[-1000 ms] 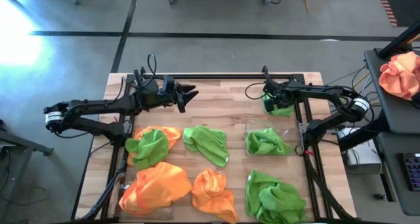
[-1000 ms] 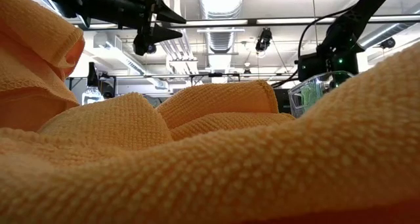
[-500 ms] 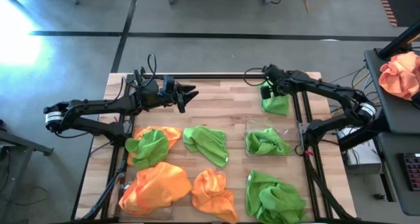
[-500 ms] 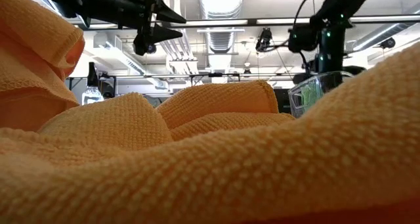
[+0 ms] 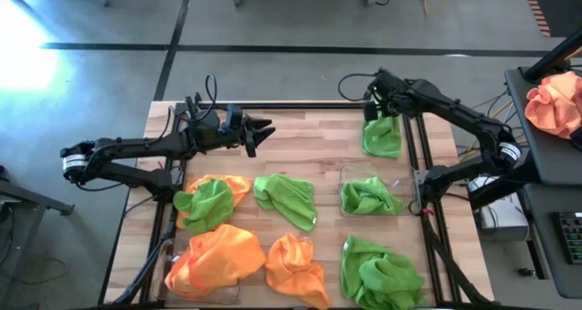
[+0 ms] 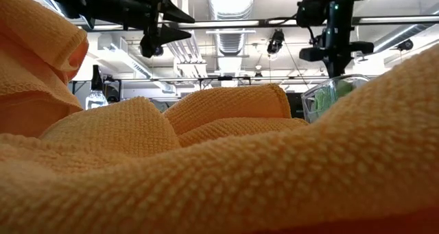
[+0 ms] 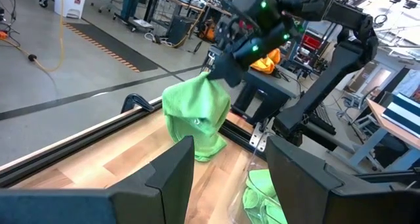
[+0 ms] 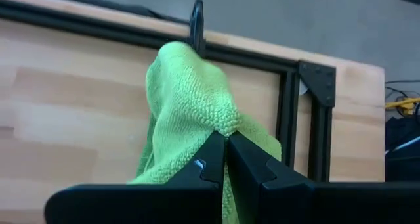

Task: Sort microfiber towel by color & place in baskets
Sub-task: Put the top right green towel into the right transparent bin

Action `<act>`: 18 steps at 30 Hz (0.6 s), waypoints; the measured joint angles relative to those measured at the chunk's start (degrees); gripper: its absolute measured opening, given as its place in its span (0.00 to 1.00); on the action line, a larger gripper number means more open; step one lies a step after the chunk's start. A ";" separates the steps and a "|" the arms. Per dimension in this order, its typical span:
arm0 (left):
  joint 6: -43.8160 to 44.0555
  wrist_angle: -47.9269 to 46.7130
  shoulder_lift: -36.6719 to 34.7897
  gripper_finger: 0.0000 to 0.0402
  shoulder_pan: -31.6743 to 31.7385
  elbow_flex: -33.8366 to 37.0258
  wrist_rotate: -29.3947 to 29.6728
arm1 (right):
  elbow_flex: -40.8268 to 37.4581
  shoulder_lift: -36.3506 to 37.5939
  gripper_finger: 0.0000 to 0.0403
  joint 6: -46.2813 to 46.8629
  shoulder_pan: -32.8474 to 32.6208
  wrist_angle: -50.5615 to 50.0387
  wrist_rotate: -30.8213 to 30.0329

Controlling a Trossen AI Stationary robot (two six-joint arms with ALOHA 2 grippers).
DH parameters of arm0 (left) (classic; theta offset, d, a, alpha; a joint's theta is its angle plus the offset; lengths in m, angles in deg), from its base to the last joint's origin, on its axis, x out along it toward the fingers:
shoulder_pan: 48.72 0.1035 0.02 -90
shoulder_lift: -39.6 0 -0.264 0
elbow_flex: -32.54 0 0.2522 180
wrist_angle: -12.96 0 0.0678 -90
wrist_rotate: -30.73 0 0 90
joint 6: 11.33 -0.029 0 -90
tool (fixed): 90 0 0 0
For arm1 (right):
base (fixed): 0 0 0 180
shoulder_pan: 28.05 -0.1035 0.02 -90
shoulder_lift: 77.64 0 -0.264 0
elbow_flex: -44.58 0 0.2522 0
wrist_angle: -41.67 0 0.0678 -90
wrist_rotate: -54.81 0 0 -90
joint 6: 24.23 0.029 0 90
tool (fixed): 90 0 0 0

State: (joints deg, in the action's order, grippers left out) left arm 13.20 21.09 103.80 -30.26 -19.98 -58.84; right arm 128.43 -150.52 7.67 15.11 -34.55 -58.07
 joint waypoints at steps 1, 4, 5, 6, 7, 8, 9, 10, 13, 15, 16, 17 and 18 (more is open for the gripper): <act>0.00 0.01 -0.01 0.43 0.00 0.00 -0.17 | 0.48 0.00 0.02 0.02 0.00 -0.24 -0.69; 0.00 0.02 -0.02 0.43 0.00 0.00 -1.38 | 1.23 0.00 0.02 0.04 0.00 -0.56 -1.95; 0.00 0.02 -0.02 0.43 0.00 0.00 -1.48 | 1.53 0.00 0.02 0.22 0.00 -1.01 -1.70; 0.00 0.00 -0.02 0.43 0.00 0.00 -1.54 | 1.89 0.00 0.02 0.53 -0.08 -1.86 -1.17; 0.00 0.02 -0.02 0.43 0.00 0.00 -1.56 | 2.21 0.00 0.02 1.02 -0.47 -2.77 -0.90; 0.00 0.02 -0.02 0.43 0.00 0.00 -1.58 | 2.59 0.00 0.02 1.55 -1.08 -3.98 -0.84; -0.02 0.02 -0.02 0.43 0.00 0.00 -1.56 | 3.05 0.00 0.02 2.03 -1.91 -5.38 -0.78; -0.02 0.01 -0.06 0.43 0.00 0.00 -1.58 | 3.55 0.00 0.02 2.65 -2.82 -6.77 -0.67; -0.03 0.02 -0.07 0.43 0.00 0.00 -1.56 | 5.36 0.00 0.02 4.56 -5.98 -10.58 -0.96; -0.07 0.02 -0.07 0.43 0.00 0.00 -1.56 | 6.70 0.00 0.02 5.74 -8.22 -12.79 -1.17; -0.29 0.02 -0.07 0.43 0.00 0.00 -1.57 | 7.47 0.00 0.02 6.54 -9.42 -13.65 -1.18; -0.48 0.02 -0.07 0.43 0.00 0.00 -1.58 | 8.22 0.00 0.02 7.62 -10.67 -14.38 -1.19; -0.56 0.02 -0.07 0.43 0.00 0.00 -1.64 | 8.92 0.02 0.02 8.26 -12.07 -15.14 -1.19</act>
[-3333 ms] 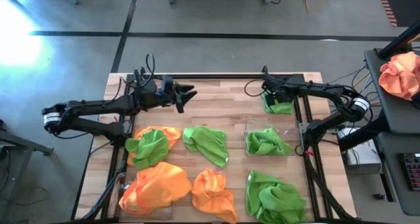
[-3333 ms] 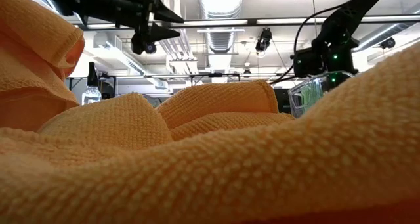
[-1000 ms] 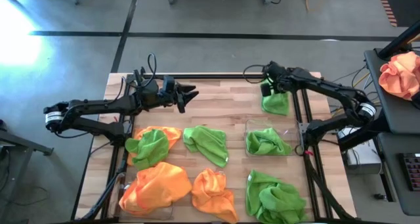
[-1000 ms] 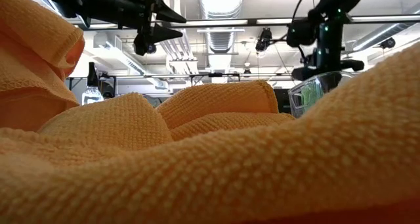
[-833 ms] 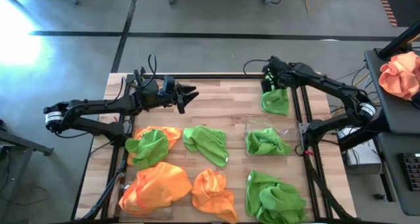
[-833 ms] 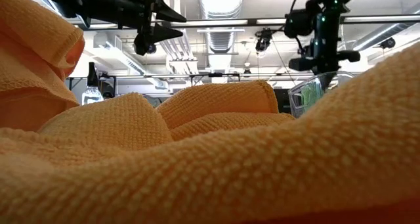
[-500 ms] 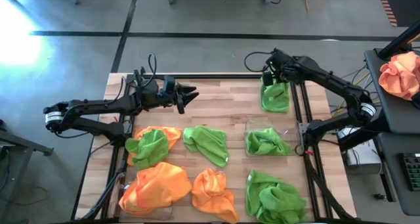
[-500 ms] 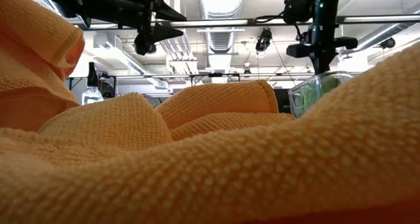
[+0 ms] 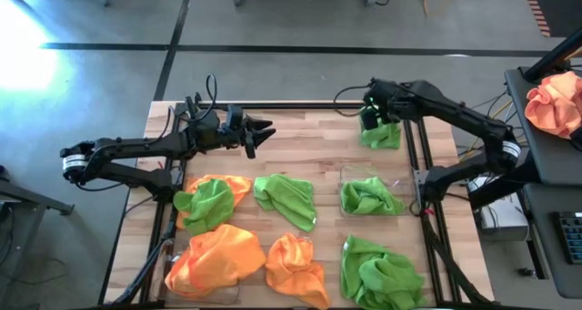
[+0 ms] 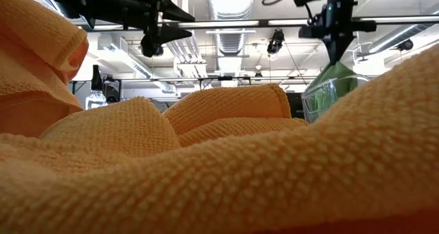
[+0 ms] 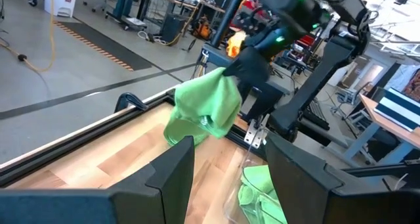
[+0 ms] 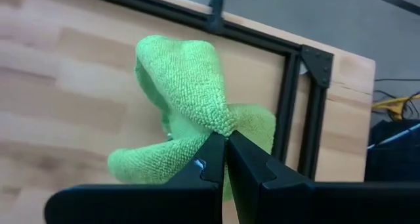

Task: Sort microfiber towel by color & place in baskets
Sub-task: Put the top right green towel into the right transparent bin

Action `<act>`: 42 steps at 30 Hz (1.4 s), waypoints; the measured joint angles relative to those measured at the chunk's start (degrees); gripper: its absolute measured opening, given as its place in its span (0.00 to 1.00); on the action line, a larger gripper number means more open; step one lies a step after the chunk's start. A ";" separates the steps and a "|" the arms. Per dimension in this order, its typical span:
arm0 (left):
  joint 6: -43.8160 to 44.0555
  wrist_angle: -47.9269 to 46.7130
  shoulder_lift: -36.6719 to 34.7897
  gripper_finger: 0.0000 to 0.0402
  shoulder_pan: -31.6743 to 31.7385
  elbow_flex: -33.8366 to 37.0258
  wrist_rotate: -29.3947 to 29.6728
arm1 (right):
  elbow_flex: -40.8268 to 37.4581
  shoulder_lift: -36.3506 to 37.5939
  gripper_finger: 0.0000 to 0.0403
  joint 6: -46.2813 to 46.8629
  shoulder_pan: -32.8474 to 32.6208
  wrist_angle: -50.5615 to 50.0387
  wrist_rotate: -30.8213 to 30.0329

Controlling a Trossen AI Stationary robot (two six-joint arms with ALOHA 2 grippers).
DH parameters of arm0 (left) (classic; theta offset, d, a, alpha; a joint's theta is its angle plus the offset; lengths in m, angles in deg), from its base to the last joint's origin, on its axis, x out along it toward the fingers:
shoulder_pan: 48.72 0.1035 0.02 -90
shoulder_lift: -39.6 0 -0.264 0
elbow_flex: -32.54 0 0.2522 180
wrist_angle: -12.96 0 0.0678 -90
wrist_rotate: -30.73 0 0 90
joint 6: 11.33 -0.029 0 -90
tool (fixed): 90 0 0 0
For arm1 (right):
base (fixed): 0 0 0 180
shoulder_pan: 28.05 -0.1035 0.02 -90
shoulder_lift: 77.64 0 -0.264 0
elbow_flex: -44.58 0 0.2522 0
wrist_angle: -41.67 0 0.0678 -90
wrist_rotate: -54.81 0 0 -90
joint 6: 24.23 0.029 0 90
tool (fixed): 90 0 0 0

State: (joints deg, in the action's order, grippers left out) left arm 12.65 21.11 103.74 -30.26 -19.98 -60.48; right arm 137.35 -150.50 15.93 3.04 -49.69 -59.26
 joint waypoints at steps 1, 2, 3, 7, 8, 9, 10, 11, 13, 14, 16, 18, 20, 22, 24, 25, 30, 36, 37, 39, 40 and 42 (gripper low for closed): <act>-0.08 0.00 0.00 0.43 0.01 0.00 -0.27 | 0.71 0.00 0.02 0.66 -1.33 -0.76 0.02; -0.10 0.00 0.00 0.43 0.00 0.00 -0.73 | 1.48 0.00 0.02 1.36 -2.75 -1.55 0.01; -0.10 0.00 0.00 0.43 0.00 0.00 -1.15 | 2.29 0.00 0.02 2.31 -4.15 -2.33 0.02; -0.11 -0.02 0.00 0.43 0.00 0.00 -1.46 | 5.37 0.00 0.02 5.83 -9.74 -5.55 0.02; -0.12 -0.02 0.00 0.43 0.00 0.00 -1.47 | 6.13 0.00 0.02 6.94 -11.23 -6.36 0.04; -0.16 -0.02 0.00 0.43 0.00 0.00 -1.53 | 6.89 0.00 0.02 8.11 -12.69 -7.04 0.04; -0.34 -0.03 0.00 0.43 0.00 0.00 -1.82 | 7.69 0.00 0.02 9.54 -14.16 -7.71 0.05; -0.43 -0.02 0.00 0.43 0.02 0.00 -2.35 | 8.39 0.00 0.02 10.89 -15.72 -8.33 0.03; -0.49 -0.04 0.00 0.43 0.02 0.00 -2.93 | 9.71 0.00 0.02 13.66 -18.85 -9.38 0.06; -0.51 -0.06 0.00 0.43 0.02 0.00 -3.21 | 10.29 0.00 0.02 14.92 -20.54 -9.61 0.09; -0.56 -0.07 0.00 0.43 0.02 0.00 -4.26 | 11.41 0.00 0.02 17.25 -23.78 -9.68 0.08; -0.94 -0.09 0.00 0.43 0.00 0.00 -4.41 | 12.55 0.00 0.02 19.13 -26.88 -9.76 0.17; -0.97 -0.16 0.00 0.43 0.02 0.00 -4.69 | 13.59 0.00 0.02 20.95 -29.84 -9.89 0.26; -0.97 -0.26 0.00 0.43 0.02 0.00 -5.66 | 14.66 -0.02 0.02 22.66 -32.29 -10.50 0.27; -0.99 -0.36 0.00 0.43 0.02 0.00 -6.19 | 15.74 -0.02 0.02 23.65 -34.35 -10.82 0.26; -0.99 -0.54 0.00 0.43 0.02 0.00 -6.72 | 16.38 -0.02 0.02 24.27 -35.22 -10.93 0.28; -0.89 -2.81 0.00 0.43 -0.02 -0.02 -7.35 | 20.63 -0.04 0.02 25.81 -38.59 -12.46 0.10; -0.78 -4.52 0.02 0.43 -0.25 -0.02 -7.37 | 26.21 -0.04 0.02 25.85 -42.11 -12.47 0.57; -0.77 -4.50 0.02 0.43 -0.31 -0.02 -7.50 | 27.18 -0.04 0.02 25.84 -42.62 -12.49 0.60; -0.50 -4.48 0.02 0.43 -0.31 -0.02 -8.43 | 29.08 -0.04 0.02 25.85 -43.51 -12.43 1.37; -0.36 -4.48 0.02 0.43 -0.31 -0.02 -8.76 | 30.00 -0.04 0.02 25.86 -43.87 -12.45 2.21; -0.03 -4.48 0.02 0.43 -0.42 -0.02 -8.90 | 31.79 -0.04 0.02 25.85 -44.41 -12.46 3.90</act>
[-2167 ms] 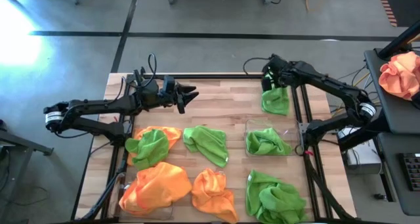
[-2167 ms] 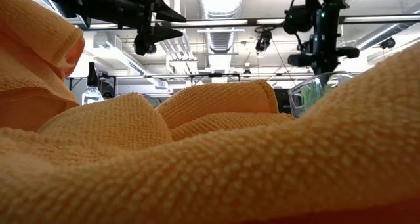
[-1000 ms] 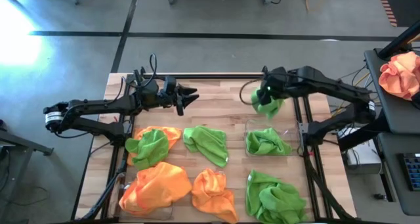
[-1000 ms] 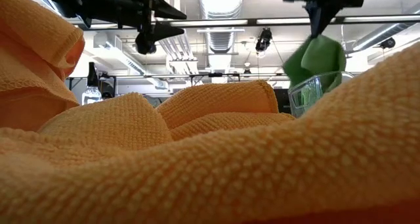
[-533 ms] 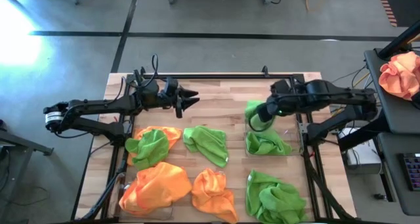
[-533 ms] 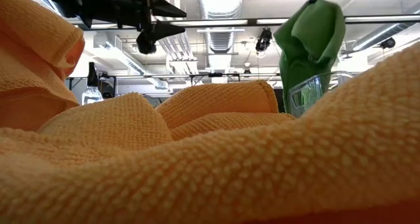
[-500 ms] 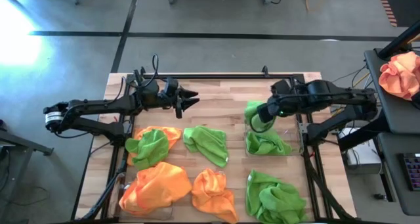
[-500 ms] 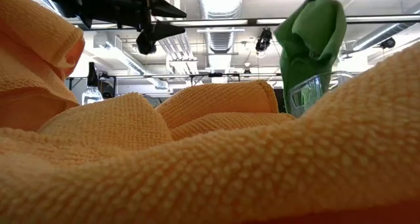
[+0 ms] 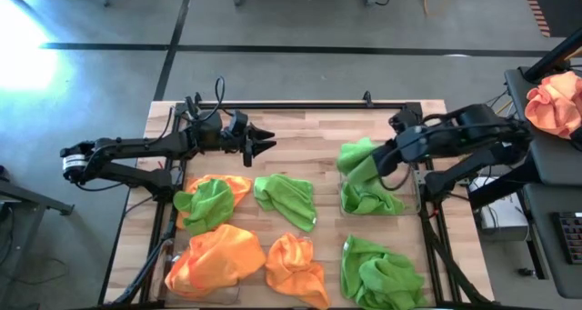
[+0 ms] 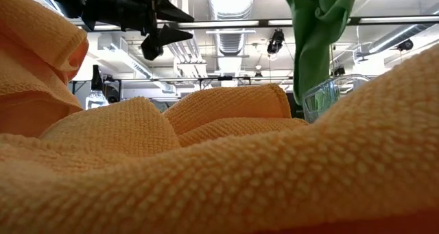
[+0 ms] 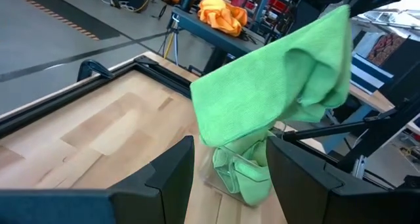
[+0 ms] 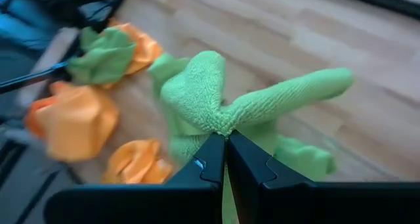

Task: Sort microfiber towel by color & place in baskets
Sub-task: Put the top right green towel into the right transparent bin

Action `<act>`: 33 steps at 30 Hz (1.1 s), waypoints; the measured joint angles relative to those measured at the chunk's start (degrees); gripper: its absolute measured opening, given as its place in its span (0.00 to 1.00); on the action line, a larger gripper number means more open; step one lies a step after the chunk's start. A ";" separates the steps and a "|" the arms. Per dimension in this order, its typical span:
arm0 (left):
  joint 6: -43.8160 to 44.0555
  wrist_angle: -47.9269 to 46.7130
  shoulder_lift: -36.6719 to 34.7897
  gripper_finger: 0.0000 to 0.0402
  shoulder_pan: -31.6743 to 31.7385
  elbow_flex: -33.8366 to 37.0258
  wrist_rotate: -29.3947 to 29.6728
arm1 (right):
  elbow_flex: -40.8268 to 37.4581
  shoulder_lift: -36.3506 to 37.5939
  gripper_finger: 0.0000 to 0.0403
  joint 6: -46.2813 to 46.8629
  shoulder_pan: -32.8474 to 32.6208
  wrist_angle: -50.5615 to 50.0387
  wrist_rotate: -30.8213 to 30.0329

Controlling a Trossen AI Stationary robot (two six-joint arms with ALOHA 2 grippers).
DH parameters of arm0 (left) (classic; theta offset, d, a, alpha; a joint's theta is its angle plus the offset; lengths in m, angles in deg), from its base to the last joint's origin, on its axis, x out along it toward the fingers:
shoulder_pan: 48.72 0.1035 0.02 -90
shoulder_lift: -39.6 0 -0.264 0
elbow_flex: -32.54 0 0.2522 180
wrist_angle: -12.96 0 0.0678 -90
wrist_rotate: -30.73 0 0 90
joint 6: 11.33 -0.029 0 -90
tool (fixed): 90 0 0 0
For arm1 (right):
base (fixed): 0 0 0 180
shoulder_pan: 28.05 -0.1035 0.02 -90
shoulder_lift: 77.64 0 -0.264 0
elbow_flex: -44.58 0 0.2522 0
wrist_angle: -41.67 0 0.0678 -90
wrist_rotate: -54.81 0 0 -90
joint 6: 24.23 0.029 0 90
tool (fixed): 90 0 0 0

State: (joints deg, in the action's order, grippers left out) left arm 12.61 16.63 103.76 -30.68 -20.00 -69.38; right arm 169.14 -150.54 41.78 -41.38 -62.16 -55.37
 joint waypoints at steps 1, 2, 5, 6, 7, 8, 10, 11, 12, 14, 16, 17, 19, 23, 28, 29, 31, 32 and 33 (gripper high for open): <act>0.06 0.02 0.00 0.43 -0.02 0.00 0.00 | 0.84 0.00 0.02 -0.04 -0.16 0.01 0.79; 0.17 0.02 0.00 0.43 -0.02 0.00 -0.02 | 1.59 0.00 0.02 -0.16 -0.37 0.03 1.43; 1.01 0.06 -0.02 0.43 -0.07 0.00 -0.02 | 2.85 0.10 0.02 -1.21 -0.45 0.05 3.38; 1.05 0.10 -0.02 0.43 -0.19 0.00 -0.02 | 2.93 0.21 0.02 -1.47 -0.45 0.05 4.12; 1.09 0.30 -0.02 0.43 -0.35 0.00 0.02 | 2.88 0.39 0.02 -1.56 -0.45 0.05 4.75; 1.20 0.75 -0.02 0.43 -0.58 0.00 0.02 | 2.62 0.50 0.02 -1.77 -0.45 0.11 5.37; 1.22 2.40 -0.02 0.43 -1.19 0.00 0.00 | 1.90 0.76 0.02 -2.84 -0.45 0.02 6.21; 1.22 3.59 -0.02 0.43 -1.50 0.00 0.02 | 1.25 0.87 0.02 -3.36 -0.45 0.12 6.51; 1.22 5.11 -0.02 0.43 -1.84 0.00 0.06 | 0.51 1.04 0.02 -3.70 -0.45 0.08 6.86; 1.24 8.76 -0.02 0.43 -2.46 0.00 0.35 | -1.57 1.54 0.02 -4.38 -0.45 0.13 7.27; 1.42 13.12 -0.02 0.43 -3.02 0.00 0.48 | -4.39 2.49 0.02 -4.31 -0.43 0.10 8.36; 1.65 15.14 -0.03 0.43 -3.28 0.00 0.53 | -6.00 3.13 0.02 -4.09 -0.43 0.11 9.54; 2.10 18.38 -0.05 0.43 -3.72 0.00 0.57 | -9.42 4.45 0.02 -3.54 -0.43 0.06 11.31; 2.15 21.38 -0.09 0.43 -4.57 0.00 0.61 | -16.55 7.21 0.02 -2.25 -0.43 0.09 11.88; 2.90 21.43 -0.08 0.43 -5.78 0.00 0.68 | -25.82 11.08 0.02 0.43 -0.43 0.03 13.28; 2.96 21.50 -0.07 0.43 -6.01 0.00 0.68 | -27.63 11.69 0.02 0.95 -0.43 0.01 13.61; 2.97 21.81 -0.07 0.43 -6.39 0.00 0.68 | -31.16 12.71 0.02 2.27 -0.43 0.05 14.73; 2.97 22.08 -0.09 0.43 -6.49 0.00 0.68 | -32.80 13.15 0.02 2.99 -0.43 0.03 15.17; 3.01 22.24 -0.07 0.43 -6.53 0.00 0.66 | -34.37 13.50 0.02 3.52 -0.43 0.06 15.66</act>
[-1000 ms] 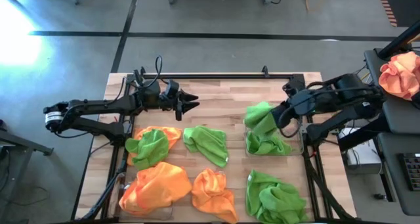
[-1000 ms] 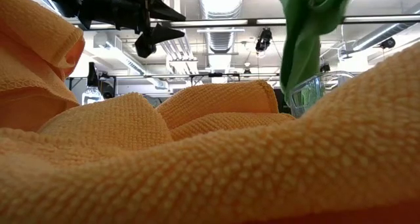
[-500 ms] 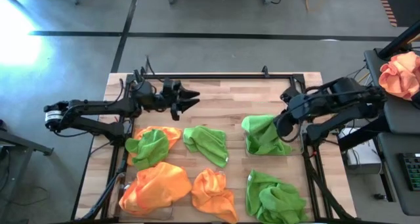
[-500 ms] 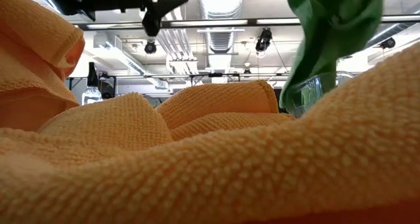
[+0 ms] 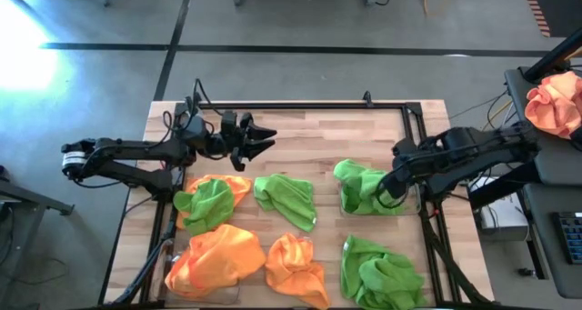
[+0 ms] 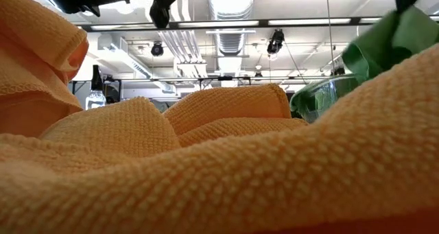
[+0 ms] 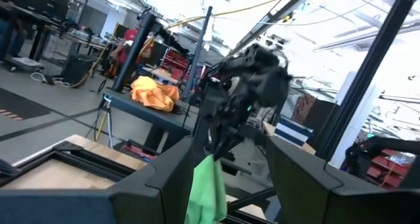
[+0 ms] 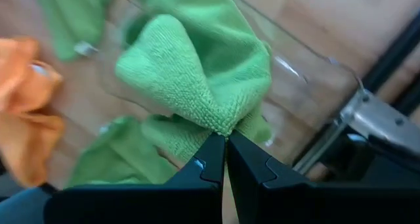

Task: Sort microfiber towel by color & place in baskets
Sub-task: Put the top right green towel into the right transparent bin

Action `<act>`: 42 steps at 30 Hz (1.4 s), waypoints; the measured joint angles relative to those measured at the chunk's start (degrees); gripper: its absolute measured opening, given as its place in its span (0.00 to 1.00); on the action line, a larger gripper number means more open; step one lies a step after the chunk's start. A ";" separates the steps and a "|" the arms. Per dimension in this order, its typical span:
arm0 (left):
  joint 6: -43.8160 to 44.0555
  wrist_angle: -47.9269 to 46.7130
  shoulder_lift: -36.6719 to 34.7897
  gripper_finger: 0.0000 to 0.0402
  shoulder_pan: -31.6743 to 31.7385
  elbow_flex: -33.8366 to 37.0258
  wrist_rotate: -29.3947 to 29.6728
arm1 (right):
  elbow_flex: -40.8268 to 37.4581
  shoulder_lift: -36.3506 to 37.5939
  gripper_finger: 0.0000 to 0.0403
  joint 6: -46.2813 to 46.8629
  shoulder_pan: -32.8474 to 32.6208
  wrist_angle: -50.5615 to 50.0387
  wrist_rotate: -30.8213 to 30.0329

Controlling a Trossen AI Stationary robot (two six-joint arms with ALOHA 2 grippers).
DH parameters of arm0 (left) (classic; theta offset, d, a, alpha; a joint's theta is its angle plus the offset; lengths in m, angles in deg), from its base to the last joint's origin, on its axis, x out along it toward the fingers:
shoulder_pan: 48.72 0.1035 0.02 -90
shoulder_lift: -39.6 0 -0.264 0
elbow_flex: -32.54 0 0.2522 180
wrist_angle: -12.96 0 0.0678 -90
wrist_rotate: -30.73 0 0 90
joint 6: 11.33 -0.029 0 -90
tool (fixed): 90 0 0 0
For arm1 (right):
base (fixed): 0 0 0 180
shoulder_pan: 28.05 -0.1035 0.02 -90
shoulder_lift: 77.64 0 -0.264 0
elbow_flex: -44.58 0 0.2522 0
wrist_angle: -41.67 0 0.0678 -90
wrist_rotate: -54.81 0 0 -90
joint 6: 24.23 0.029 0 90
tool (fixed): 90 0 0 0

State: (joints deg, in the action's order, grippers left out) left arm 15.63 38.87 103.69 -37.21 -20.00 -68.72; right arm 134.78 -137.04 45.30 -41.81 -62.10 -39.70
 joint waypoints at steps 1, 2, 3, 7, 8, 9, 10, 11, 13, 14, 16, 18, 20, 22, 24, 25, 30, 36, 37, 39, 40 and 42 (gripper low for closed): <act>0.12 0.12 -0.02 0.43 -0.10 0.00 0.02 | -1.57 0.27 0.02 0.49 0.00 -0.03 0.44; 0.13 0.24 0.00 0.43 -0.11 0.00 0.02 | -2.97 0.41 0.02 1.14 0.00 -0.07 1.06; 0.13 0.25 -0.02 0.43 -0.11 0.00 0.02 | -4.23 0.46 0.02 1.44 0.00 -0.03 1.82; 0.15 0.27 -0.02 0.43 -0.11 0.00 0.01 | -8.67 0.35 0.02 2.48 0.00 0.06 3.45; 0.13 0.27 -0.02 0.43 -0.11 0.00 -0.02 | -9.58 0.31 0.02 2.59 0.00 0.11 3.52; 0.13 0.27 -0.02 0.43 -0.11 0.00 -0.02 | -10.39 0.15 0.02 2.64 0.00 0.18 3.51; 0.13 0.25 -0.02 0.43 -0.11 0.00 -0.02 | -11.10 0.03 0.02 2.65 0.00 0.29 3.53; 0.13 0.23 -0.02 0.43 -0.11 0.00 -0.03 | -11.72 -0.13 0.02 2.65 0.00 0.53 3.53; 0.13 0.23 -0.02 0.43 -0.11 0.00 -0.05 | -12.75 -0.63 0.02 2.61 0.00 0.84 3.62; 0.14 0.21 -0.01 0.43 -0.11 0.00 -0.07 | -13.24 -0.79 0.02 2.30 0.00 0.92 4.02; 0.13 0.07 -0.02 0.43 -0.11 0.00 -0.08 | -14.20 -1.44 0.02 1.16 0.00 0.96 5.18; 0.10 -0.02 -0.02 0.43 -0.11 0.00 -0.12 | -15.05 -1.99 0.02 0.49 0.00 1.13 5.40; -0.11 -0.06 -0.02 0.43 -0.11 0.00 -0.53 | -15.56 -2.78 0.03 0.03 0.00 1.11 5.42; -0.15 -0.10 -0.02 0.43 -0.11 0.00 -0.55 | -15.75 -3.63 0.04 -0.98 0.00 1.20 5.46; -0.23 -0.12 0.00 0.43 -0.11 0.00 -0.57 | -15.77 -4.48 0.07 -1.66 0.00 1.37 5.60; -0.27 -0.12 -0.02 0.43 -0.11 0.00 -0.57 | -15.77 -4.80 0.09 -2.12 0.00 1.43 5.63; -0.28 -0.22 -0.02 0.43 -0.11 0.00 -0.57 | -15.77 -6.36 0.21 -2.67 0.00 1.87 6.12; -0.30 -0.49 -0.02 0.43 -0.11 0.00 -0.59 | -12.78 -7.17 0.29 -0.12 0.02 1.85 7.53; -0.30 -0.60 -0.02 0.43 -0.11 0.00 -0.61 | -11.58 -7.17 0.29 -0.10 0.02 1.88 7.65; -0.30 -0.75 0.00 0.43 -0.11 0.00 -0.61 | -8.89 -7.15 0.30 0.18 0.02 1.92 7.53; -0.30 -0.81 0.00 0.43 -0.11 0.00 -0.61 | -7.46 -7.13 0.30 0.36 0.02 1.99 7.37; -0.46 -0.89 0.00 0.43 -0.11 0.00 -0.61 | -4.46 -7.12 0.30 0.43 0.02 2.04 6.31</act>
State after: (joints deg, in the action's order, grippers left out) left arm 15.16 37.98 103.69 -37.32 -20.00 -69.34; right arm 130.31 -144.16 45.73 -41.78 -60.06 -33.39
